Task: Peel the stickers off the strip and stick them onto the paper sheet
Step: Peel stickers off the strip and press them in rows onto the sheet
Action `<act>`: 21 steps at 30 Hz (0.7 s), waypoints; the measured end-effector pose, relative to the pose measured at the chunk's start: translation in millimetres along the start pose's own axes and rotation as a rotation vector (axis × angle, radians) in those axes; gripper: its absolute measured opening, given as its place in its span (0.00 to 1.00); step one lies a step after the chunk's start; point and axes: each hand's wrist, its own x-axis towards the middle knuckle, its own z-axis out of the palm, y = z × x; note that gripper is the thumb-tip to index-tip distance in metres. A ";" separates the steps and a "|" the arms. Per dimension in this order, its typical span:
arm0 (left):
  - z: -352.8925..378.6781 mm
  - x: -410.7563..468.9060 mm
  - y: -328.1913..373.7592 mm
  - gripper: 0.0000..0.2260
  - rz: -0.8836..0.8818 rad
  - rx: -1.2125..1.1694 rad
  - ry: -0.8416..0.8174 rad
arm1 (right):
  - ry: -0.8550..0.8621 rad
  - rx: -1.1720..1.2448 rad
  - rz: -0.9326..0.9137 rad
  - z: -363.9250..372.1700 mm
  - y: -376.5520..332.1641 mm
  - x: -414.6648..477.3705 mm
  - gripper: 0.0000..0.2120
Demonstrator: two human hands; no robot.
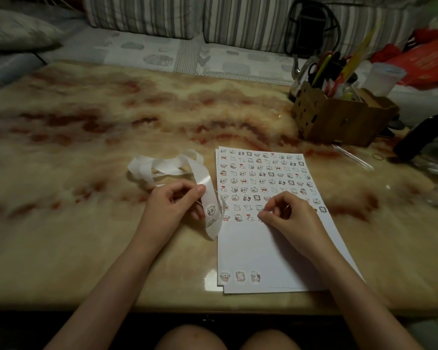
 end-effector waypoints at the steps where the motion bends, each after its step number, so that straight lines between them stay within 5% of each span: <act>1: -0.2 -0.3 0.2 0.06 0.001 0.005 0.006 | 0.001 -0.009 0.000 -0.2 0.3 1.0 0.05; 9: 0.1 0.0 1.2 0.07 0.004 -0.019 0.036 | 0.085 0.148 -0.149 1.3 -30.1 -5.6 0.03; 15: -0.9 2.0 -0.3 0.06 0.003 -0.054 0.065 | -0.096 0.309 -0.254 28.6 -70.0 -12.7 0.07; 21: -0.5 1.0 4.0 0.09 -0.010 -0.101 0.070 | -0.083 0.417 -0.217 40.7 -72.7 -12.1 0.09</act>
